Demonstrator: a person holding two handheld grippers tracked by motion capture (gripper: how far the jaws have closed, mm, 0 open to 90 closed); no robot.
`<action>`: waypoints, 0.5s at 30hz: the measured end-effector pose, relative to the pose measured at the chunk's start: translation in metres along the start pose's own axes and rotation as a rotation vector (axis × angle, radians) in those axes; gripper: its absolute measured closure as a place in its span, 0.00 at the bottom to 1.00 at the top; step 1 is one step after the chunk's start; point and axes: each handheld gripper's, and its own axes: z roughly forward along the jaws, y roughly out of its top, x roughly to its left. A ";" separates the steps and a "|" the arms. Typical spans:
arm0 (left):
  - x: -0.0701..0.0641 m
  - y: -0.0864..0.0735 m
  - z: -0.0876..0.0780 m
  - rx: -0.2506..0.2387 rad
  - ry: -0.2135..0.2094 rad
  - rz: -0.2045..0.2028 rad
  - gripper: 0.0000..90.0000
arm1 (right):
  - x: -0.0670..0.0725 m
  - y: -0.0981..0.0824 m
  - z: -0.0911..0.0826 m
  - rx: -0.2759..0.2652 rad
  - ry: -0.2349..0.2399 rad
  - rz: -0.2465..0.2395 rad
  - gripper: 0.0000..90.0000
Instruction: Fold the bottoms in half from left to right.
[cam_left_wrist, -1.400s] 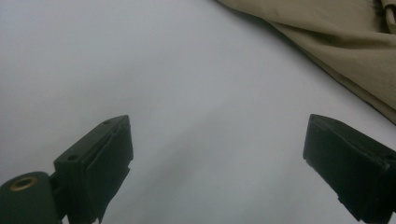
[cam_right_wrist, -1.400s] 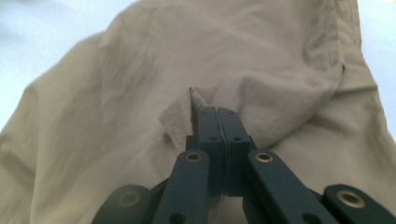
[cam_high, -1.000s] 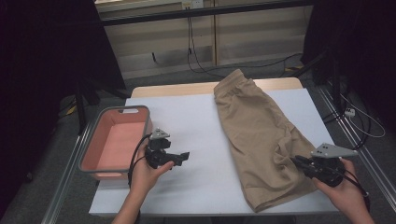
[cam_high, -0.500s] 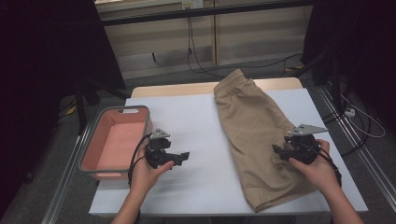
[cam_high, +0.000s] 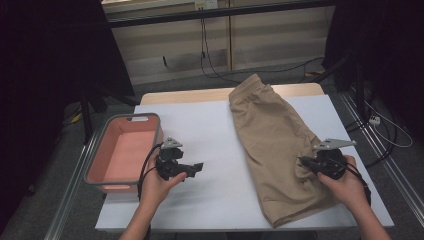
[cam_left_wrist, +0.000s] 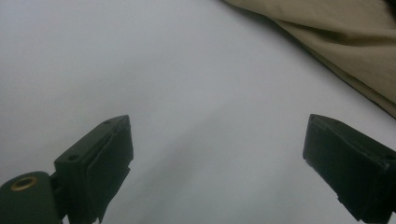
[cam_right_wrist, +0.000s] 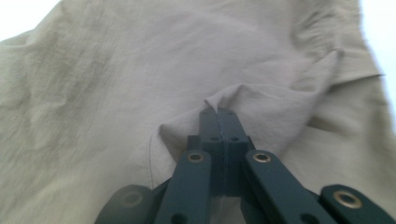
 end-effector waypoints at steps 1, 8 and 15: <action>0.000 0.000 0.000 0.001 0.000 0.000 0.09 | -0.002 -0.001 -0.004 -0.006 0.000 0.001 1.00; 0.000 0.001 -0.001 -0.001 0.003 0.007 0.09 | -0.017 -0.010 -0.036 -0.054 -0.048 0.019 1.00; 0.000 0.001 -0.002 -0.002 0.004 0.005 0.09 | -0.028 -0.028 -0.046 -0.040 -0.074 0.036 1.00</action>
